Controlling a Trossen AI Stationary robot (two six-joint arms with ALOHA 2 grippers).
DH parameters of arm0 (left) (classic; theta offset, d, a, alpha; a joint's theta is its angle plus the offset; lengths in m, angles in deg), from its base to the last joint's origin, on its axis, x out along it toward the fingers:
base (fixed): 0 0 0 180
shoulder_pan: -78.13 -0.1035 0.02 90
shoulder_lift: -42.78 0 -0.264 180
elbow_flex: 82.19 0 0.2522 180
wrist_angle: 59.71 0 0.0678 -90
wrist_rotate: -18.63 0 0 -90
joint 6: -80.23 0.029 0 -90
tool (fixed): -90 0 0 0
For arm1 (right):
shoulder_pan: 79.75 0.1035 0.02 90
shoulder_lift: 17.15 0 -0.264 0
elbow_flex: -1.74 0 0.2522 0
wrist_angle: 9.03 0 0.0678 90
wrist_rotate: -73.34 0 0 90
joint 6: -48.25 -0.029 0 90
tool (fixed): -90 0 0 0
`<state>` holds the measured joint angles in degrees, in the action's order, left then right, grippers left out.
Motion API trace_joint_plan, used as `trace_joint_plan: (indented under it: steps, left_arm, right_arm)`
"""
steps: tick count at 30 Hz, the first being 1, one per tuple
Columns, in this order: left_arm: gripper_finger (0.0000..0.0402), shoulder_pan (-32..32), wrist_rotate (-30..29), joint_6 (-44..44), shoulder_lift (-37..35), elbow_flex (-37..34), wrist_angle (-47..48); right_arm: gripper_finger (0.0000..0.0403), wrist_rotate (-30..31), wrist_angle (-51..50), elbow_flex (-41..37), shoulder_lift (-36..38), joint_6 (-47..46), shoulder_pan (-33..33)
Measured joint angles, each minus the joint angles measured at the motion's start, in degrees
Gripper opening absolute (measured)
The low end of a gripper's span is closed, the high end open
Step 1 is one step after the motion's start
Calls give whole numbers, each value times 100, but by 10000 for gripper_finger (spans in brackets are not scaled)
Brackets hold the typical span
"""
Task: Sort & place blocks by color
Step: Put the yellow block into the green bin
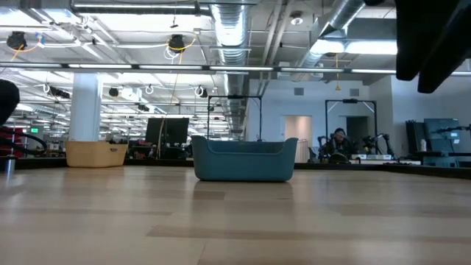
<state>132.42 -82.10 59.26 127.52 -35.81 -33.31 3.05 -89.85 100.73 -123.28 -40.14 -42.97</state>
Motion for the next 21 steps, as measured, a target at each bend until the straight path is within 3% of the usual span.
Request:
trace_joint_plan:
  steps: [5,11,14,17,21]
  left_arm:
    - [233,0,12,-289,184,12,-231]
    - [113,-116,-154,-1065,167,0,-303]
    - [97,-276,-132,-1254,169,69,-347]
    - [97,-463,-289,-958,142,299,-295]
    - [97,-818,-744,-410,-22,894,-376]
  right_arm:
    - [270,2,230,0,0,-3,0]
    - [270,185,854,0,0,-9,0]
    - [270,705,1956,-2,0,25,0]
    - [270,1292,3686,-1,-1,705,-14]
    - [270,1333,5063,0,0,1534,-149]
